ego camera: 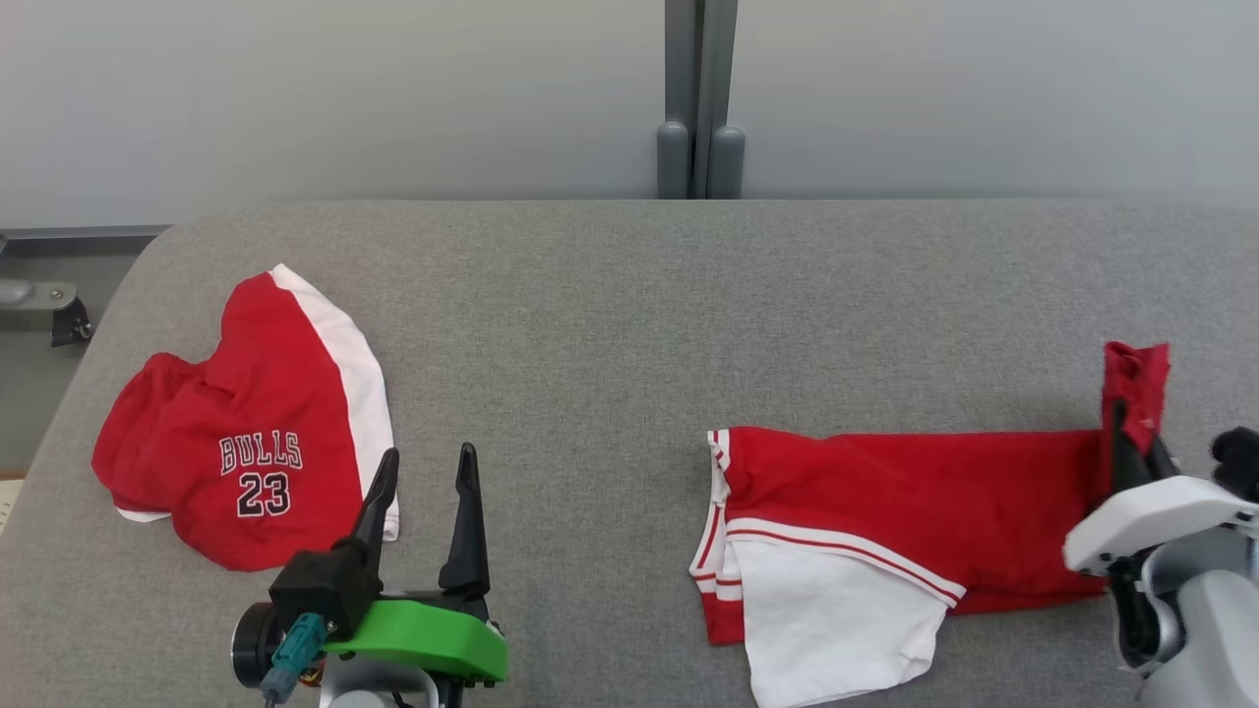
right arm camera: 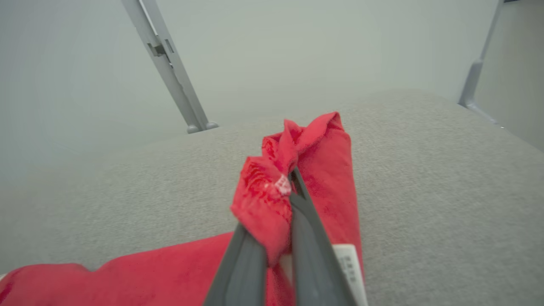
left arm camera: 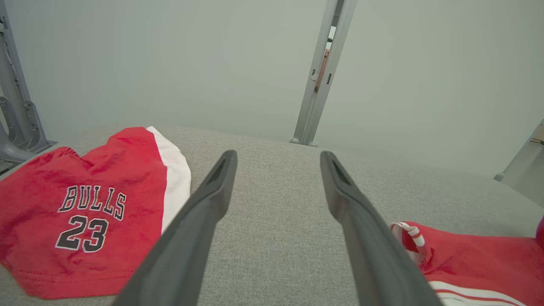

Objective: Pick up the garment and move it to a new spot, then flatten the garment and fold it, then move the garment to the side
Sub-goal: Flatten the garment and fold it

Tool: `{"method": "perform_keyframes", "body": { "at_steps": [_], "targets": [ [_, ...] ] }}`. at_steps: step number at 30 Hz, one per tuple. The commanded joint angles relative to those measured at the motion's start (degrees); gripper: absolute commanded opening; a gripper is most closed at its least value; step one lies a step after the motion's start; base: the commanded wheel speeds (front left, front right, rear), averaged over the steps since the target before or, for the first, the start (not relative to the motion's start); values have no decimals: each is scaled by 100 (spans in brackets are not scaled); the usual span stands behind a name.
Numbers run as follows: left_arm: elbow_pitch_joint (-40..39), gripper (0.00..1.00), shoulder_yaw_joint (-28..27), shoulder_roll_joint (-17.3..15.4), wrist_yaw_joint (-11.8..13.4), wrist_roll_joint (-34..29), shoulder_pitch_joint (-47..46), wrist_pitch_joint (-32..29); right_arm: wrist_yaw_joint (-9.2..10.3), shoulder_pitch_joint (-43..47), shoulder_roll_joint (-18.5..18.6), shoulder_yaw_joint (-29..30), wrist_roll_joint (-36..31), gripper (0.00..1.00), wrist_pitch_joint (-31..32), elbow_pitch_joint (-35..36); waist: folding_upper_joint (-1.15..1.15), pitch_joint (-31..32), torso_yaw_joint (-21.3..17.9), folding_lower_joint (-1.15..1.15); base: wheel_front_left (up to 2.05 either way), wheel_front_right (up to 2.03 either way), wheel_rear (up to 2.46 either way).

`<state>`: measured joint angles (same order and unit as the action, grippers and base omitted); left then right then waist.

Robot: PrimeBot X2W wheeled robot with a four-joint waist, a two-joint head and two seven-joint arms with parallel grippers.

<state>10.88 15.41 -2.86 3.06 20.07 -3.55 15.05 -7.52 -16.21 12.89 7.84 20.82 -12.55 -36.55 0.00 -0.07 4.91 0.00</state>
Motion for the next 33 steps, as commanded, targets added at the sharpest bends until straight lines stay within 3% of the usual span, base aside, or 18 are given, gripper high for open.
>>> {"method": "perform_keyframes", "body": {
  "at_steps": [1, 9, 15, 30, 31, 32, 33],
  "targets": [
    [-19, 100, 9, -8, 36, 3, 72, 16, 6, 121, -135, -206, 100, 0, 91, 250, 0, 30, 52, 0, 0, 0, 0],
    [21, 100, -11, -8, 7, 7, 92, 16, 7, 647, -718, -1381, 504, 0, 592, 1385, 0, 45, 281, 0, 0, 0, 0],
    [45, 100, -31, -8, 25, 30, 83, 16, 5, 897, -918, -1868, 550, 0, 536, 1337, 0, 29, 510, 0, 0, 0, 0],
    [92, 100, -30, -8, -6, 3, 129, 16, 5, 766, -987, -2743, 766, 0, 264, 595, 0, -20, 799, 0, 0, 0, 0],
    [91, 100, -32, -8, -2, 3, 136, 17, 5, 756, -989, -2795, 785, 9, 255, 539, 0, -19, 797, 0, 0, 0, 0],
    [94, 100, -32, -8, 8, 7, 144, 16, 5, 750, -990, -2870, 774, 62, 237, 452, 0, -20, 790, 0, 0, 0, 0],
    [99, 100, -27, -8, 14, 14, 146, 17, 5, 753, -993, -2937, 783, 100, 242, 391, 0, -22, 784, 0, 0, 0, 0]
  ]
}}
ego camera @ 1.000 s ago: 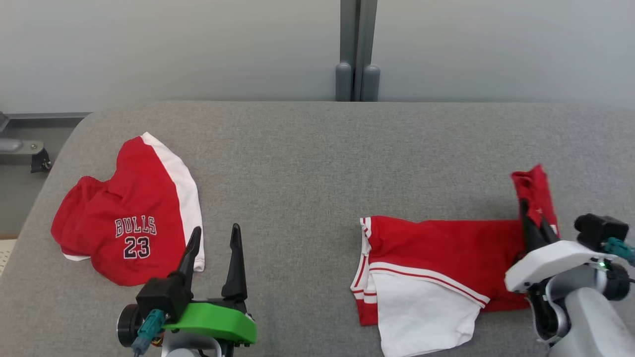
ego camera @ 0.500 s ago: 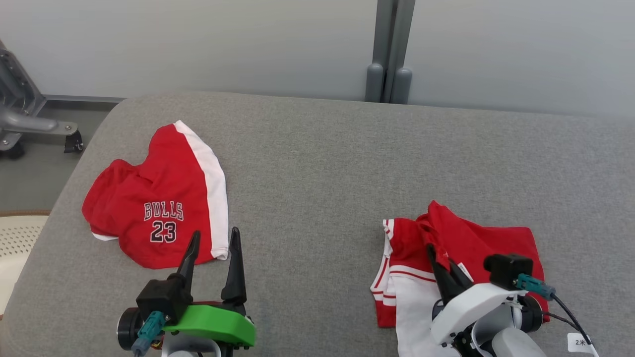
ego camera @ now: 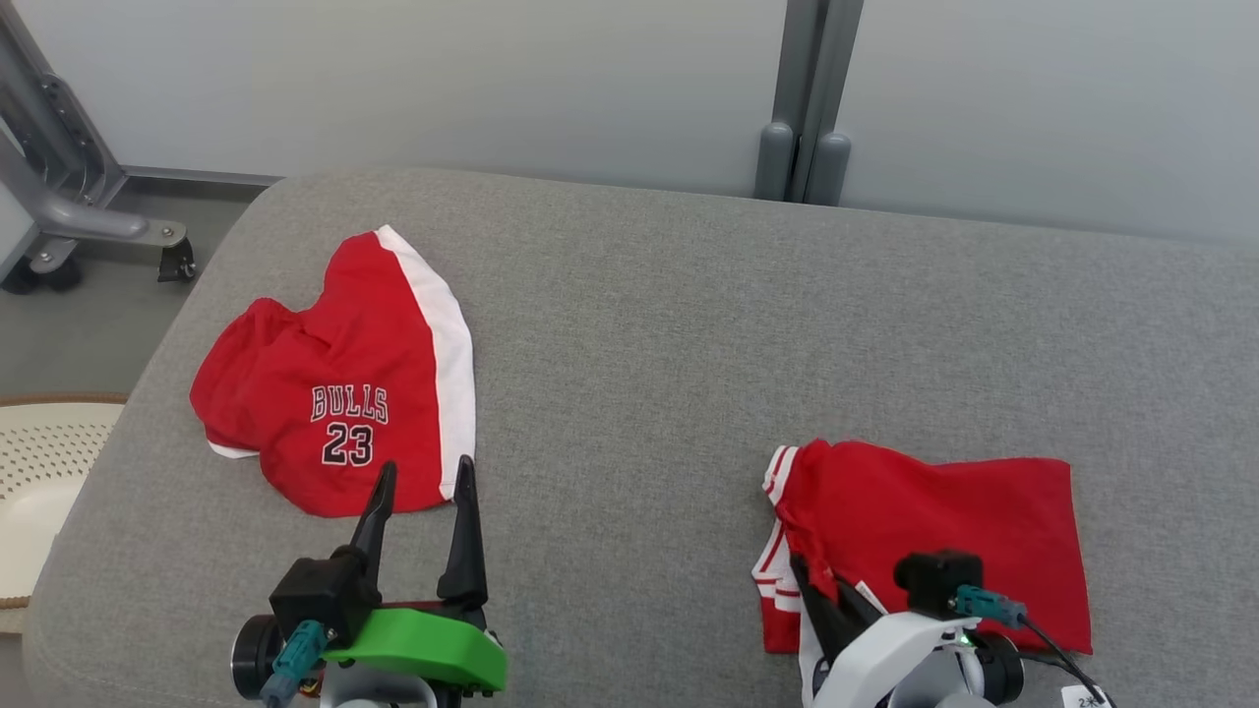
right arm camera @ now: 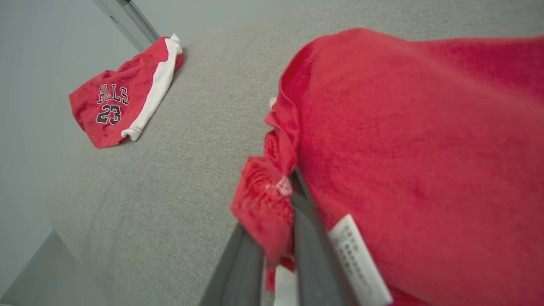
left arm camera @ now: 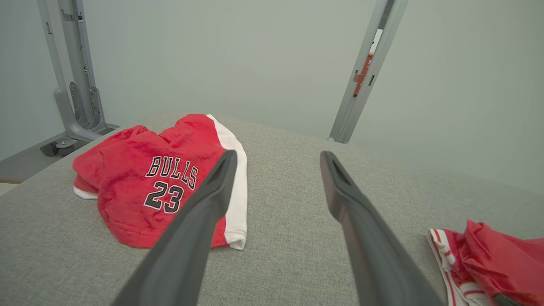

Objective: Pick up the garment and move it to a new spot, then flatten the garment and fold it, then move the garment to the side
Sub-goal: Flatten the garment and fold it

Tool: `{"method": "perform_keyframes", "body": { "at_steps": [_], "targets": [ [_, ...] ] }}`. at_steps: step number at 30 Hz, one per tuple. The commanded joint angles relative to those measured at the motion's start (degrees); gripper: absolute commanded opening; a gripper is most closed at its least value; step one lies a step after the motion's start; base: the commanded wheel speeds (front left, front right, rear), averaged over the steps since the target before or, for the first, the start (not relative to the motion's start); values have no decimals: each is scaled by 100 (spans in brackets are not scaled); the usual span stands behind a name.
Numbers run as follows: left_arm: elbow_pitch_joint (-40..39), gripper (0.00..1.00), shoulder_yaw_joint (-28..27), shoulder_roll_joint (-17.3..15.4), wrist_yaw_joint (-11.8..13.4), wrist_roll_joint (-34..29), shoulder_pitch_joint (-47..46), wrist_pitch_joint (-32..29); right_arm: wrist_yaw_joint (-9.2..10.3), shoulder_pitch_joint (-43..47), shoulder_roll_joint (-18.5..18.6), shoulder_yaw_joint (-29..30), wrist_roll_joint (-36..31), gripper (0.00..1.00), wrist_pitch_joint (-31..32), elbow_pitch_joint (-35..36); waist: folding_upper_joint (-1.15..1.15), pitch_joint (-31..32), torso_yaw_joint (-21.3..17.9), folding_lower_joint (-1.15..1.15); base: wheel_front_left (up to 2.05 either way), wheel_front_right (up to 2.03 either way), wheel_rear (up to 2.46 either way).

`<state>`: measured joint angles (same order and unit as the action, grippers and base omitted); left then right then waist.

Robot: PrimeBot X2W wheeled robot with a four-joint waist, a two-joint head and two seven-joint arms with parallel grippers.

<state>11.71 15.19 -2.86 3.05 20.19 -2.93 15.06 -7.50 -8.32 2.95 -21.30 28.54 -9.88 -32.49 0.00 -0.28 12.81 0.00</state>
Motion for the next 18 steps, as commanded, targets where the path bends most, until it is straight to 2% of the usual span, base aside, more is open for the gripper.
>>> {"method": "perform_keyframes", "body": {
  "at_steps": [1, 5, 8, 14, 18],
  "targets": [
    [29, 100, 4, -8, 17, 16, 86, 15, 3, -37, -1, -153, 63, 100, -4, -58, 0, -2, -17, 0, 0, 0, 0],
    [98, 100, 31, -8, 13, 5, 84, 16, 3, -91, 2, -842, 433, 100, 146, 31, 0, 4, -115, 0, 0, 0, 0],
    [117, 100, 30, -8, 31, -12, 59, 16, 3, -196, 43, -1036, 591, 100, 95, 140, 0, 10, -219, 0, 0, 0, 0],
    [41, 100, -20, -8, 41, -16, 16, 15, 3, -374, 487, -613, 772, 100, -137, 503, 0, 29, -504, 0, 0, 0, 0],
    [-110, 100, -36, -8, 50, 31, 0, 15, 3, -394, 919, -141, 509, 100, -270, 829, 0, 46, -696, 0, 0, 0, 0]
  ]
}}
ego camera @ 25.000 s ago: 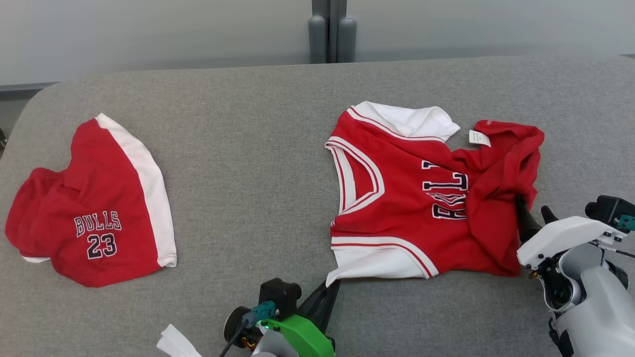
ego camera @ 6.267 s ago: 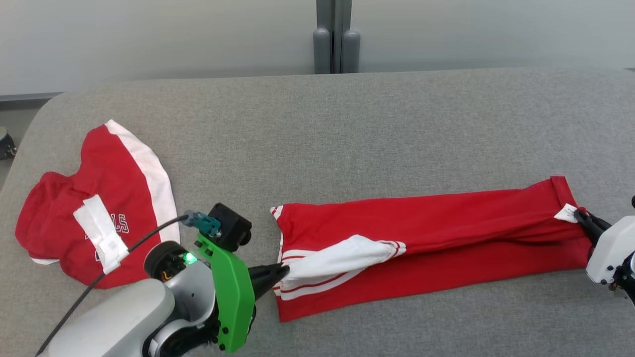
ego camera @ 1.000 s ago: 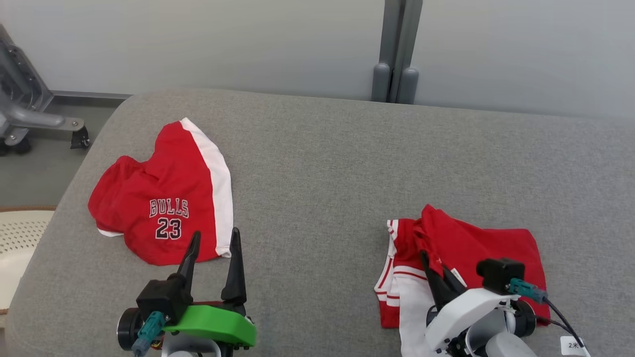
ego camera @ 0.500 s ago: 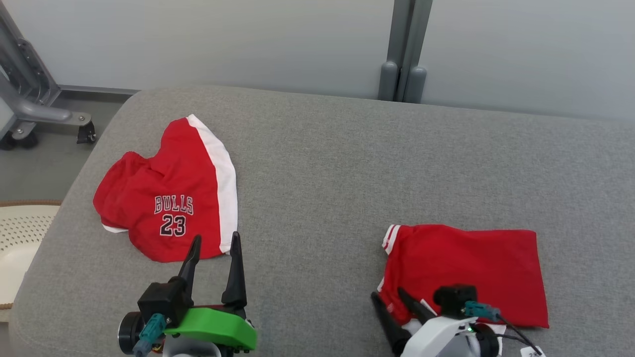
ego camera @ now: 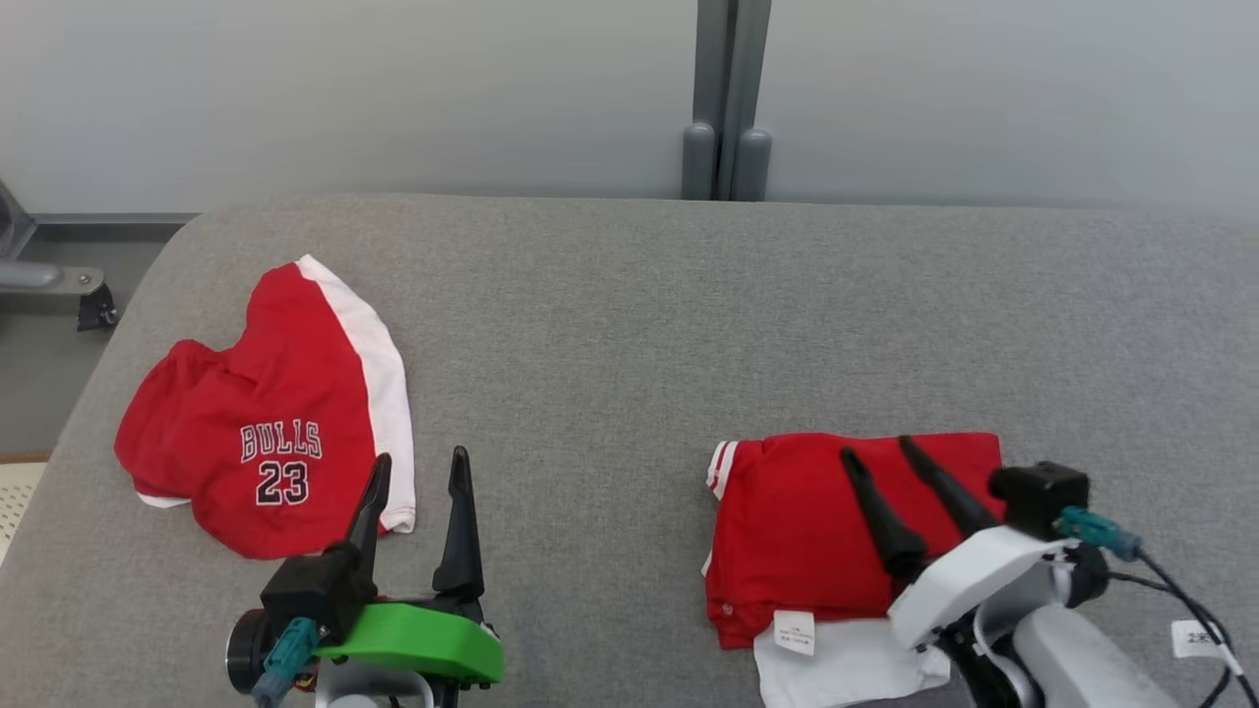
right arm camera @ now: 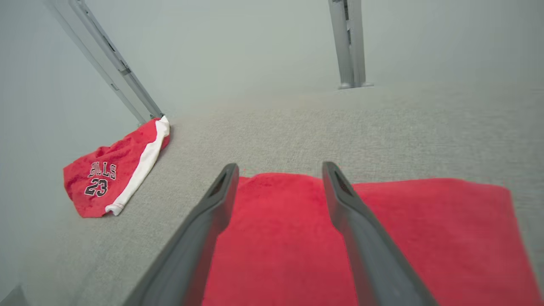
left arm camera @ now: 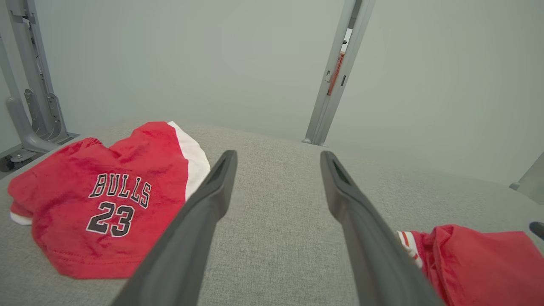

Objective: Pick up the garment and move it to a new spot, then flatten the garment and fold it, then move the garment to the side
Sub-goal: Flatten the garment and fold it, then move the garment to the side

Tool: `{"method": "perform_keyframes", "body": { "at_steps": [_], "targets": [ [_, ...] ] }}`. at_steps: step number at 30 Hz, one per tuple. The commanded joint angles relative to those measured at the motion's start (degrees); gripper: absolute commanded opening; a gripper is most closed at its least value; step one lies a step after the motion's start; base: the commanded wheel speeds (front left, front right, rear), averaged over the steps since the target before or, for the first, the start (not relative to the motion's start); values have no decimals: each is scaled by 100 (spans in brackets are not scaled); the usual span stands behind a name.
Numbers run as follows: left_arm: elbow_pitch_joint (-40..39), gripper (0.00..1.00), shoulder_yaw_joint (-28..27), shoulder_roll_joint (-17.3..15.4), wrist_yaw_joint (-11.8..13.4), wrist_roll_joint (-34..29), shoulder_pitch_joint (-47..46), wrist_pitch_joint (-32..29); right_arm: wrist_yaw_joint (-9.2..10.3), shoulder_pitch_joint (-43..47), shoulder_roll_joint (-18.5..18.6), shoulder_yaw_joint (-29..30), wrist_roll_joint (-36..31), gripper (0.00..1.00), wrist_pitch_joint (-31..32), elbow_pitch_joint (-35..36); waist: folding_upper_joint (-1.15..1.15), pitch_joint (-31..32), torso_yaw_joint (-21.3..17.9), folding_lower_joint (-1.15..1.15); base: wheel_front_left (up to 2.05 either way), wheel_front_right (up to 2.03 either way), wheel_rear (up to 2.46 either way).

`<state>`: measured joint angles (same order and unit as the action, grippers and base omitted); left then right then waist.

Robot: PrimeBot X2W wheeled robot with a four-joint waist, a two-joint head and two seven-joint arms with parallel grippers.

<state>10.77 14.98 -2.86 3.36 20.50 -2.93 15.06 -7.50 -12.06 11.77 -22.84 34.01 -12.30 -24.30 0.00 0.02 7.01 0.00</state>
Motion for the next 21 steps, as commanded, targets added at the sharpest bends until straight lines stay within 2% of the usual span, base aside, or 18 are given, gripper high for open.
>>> {"method": "perform_keyframes", "body": {
  "at_steps": [1, 9, 14, 21],
  "targets": [
    [-80, 100, -18, -8, 24, 9, -2, 15, 3, -9, 128, 168, -158, 100, -69, 105, 0, 16, -174, 0, 0, 0, 0],
    [-401, 100, -19, -8, 34, 50, -25, 10, 3, 340, 419, 1269, -1025, 100, -226, 784, 0, 12, -526, 0, 0, 0, 0],
    [-463, 100, 45, -8, 73, -28, 18, 10, 3, 695, 293, 1825, -1409, 100, -269, 1129, 0, 1, -644, 0, 0, 0, 0],
    [-373, 100, 113, -8, 146, -278, 189, 9, 3, 1069, 115, 2102, -1739, 100, -289, 1374, 0, -10, -734, 0, 0, 0, 0]
  ]
}}
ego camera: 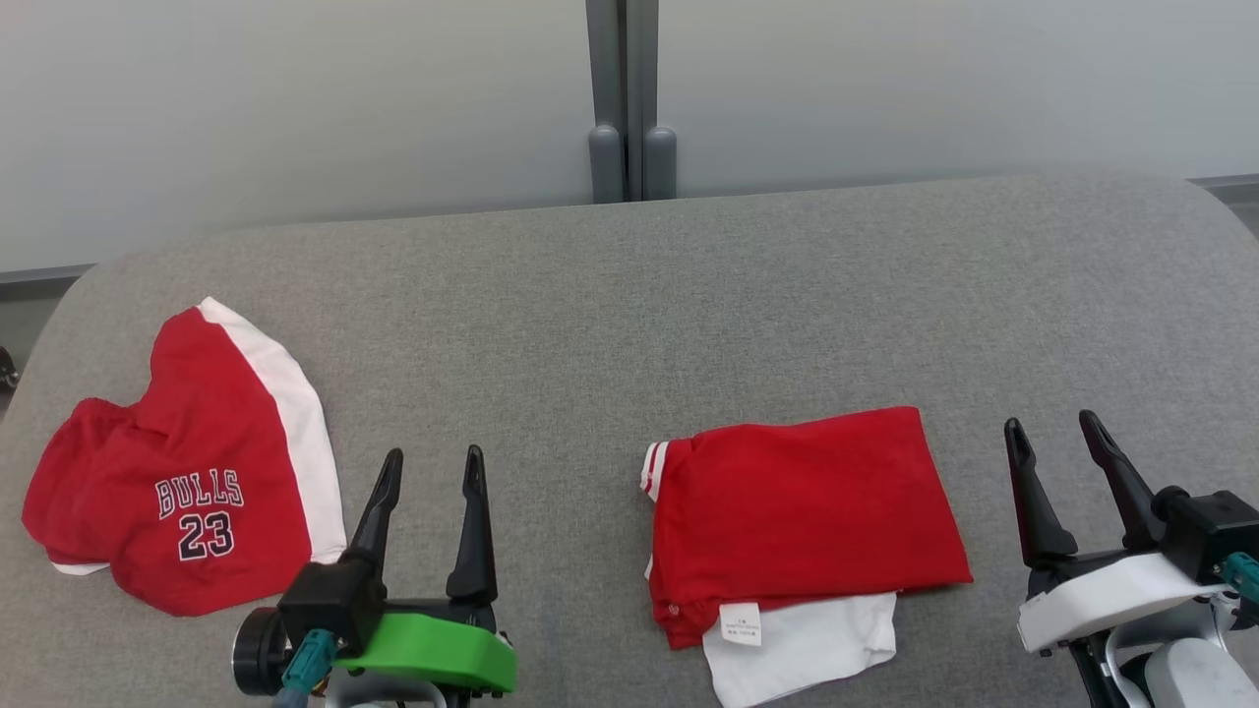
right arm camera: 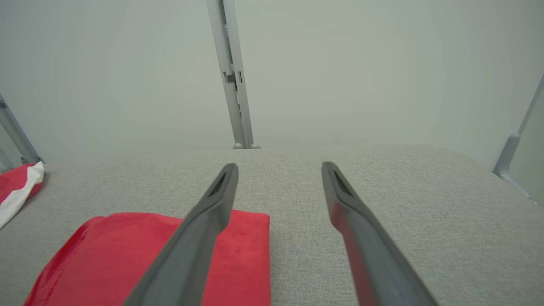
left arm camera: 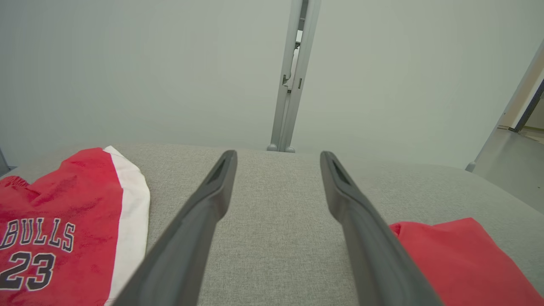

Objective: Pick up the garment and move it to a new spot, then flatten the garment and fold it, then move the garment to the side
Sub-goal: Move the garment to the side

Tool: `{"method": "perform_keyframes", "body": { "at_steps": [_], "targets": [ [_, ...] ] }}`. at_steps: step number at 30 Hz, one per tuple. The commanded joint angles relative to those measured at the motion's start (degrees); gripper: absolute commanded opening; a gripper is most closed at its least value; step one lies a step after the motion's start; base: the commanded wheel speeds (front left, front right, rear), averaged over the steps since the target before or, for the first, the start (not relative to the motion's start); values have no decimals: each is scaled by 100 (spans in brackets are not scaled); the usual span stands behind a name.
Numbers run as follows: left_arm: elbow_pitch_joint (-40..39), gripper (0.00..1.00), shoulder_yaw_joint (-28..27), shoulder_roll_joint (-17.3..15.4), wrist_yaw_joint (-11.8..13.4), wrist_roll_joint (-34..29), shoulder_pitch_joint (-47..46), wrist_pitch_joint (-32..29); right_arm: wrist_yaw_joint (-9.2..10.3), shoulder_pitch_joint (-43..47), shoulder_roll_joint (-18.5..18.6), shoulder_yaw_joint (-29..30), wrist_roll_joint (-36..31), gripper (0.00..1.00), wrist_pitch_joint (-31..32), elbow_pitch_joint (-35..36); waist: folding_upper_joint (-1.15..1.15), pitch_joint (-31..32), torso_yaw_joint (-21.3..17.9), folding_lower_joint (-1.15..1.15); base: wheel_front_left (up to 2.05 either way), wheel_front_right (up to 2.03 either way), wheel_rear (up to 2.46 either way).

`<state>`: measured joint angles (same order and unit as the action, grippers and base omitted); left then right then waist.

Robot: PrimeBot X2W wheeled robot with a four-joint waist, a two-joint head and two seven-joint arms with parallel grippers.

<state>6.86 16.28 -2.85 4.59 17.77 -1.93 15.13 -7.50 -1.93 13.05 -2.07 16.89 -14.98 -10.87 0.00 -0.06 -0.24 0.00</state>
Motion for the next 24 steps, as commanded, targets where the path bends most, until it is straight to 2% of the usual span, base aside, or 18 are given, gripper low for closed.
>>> {"method": "perform_keyframes", "body": {
  "at_steps": [1, 10, 18, 24],
  "targets": [
    [28, 100, -31, -10, 50, 0, 108, 2, 3, 69, -42, 42, -54, 100, -22, 51, 0, -2, -17, 0, 0, 0, 0],
    [77, 100, -16, -10, 2, -18, 101, 2, 3, 124, -129, 117, -125, 100, -26, 52, 0, 7, 84, 0, 0, 0, 0],
    [142, 100, 101, -10, -36, -28, 49, 2, 3, -12, -232, 48, 48, 100, 291, -758, 0, -109, 258, 0, 0, 0, 0],
    [117, 100, 160, -10, -43, -103, -133, 2, 3, -335, -351, 23, 112, 100, 446, -1411, 0, -491, 433, 0, 0, 0, 0]
  ]
}}
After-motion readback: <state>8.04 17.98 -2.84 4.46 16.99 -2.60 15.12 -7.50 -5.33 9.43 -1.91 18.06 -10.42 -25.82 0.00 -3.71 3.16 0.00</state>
